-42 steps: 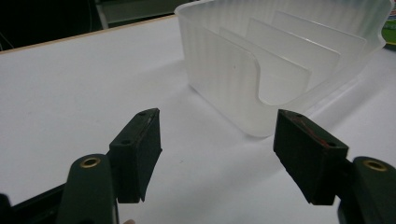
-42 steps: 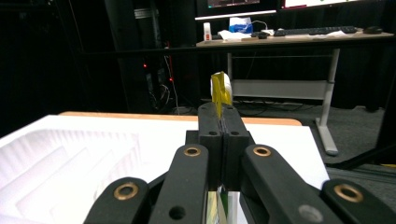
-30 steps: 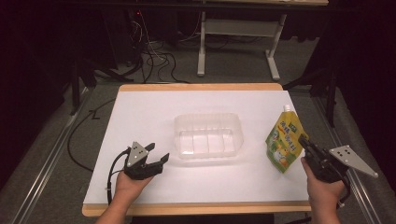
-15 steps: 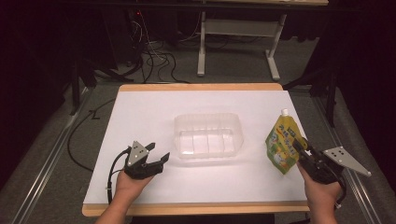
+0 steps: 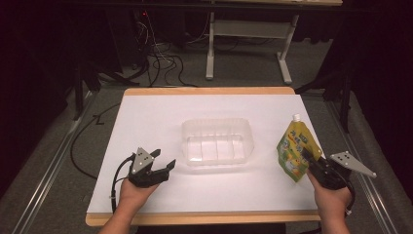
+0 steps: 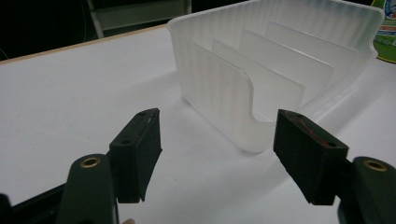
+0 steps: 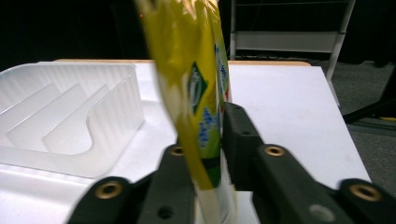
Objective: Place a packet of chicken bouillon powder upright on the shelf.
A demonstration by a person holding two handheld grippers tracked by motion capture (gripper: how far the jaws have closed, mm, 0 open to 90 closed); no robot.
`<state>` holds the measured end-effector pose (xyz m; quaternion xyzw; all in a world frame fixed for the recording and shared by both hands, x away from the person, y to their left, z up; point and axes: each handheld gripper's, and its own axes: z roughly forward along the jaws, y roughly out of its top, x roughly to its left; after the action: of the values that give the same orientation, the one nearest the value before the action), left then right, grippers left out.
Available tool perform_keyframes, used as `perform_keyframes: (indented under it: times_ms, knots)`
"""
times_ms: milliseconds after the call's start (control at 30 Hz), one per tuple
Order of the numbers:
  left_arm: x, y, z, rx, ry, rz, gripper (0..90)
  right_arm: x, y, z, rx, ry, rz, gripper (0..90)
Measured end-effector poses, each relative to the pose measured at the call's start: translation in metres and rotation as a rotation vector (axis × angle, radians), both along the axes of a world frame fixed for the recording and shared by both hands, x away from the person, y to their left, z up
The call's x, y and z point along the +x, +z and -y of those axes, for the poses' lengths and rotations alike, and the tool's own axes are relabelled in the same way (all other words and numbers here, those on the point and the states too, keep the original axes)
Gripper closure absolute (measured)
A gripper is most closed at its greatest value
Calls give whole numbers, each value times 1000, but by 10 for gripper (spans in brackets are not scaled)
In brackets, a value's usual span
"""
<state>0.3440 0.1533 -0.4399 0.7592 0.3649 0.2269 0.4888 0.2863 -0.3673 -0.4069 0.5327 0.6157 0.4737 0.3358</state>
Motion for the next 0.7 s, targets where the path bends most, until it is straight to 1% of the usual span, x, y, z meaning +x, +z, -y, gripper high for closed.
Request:
perform_keyframes:
  times_ms: [67,200,333,467,700]
  knots:
    - [0,0,0,0,0,-1,327,0,0,1,4,-5,1,900]
    - [0,0,1,4,-3,-1,327,2,0,3,35,-9,-3,900]
    - [0,-1,1,5,-3,-4,328,1,3,4,62,-17,6,900]
    - [0,-2,2,8,-3,-7,327,-4,14,0,79,-4,45,900]
    - [0,-2,2,9,-4,-5,328,-11,35,-14,112,34,114,900]
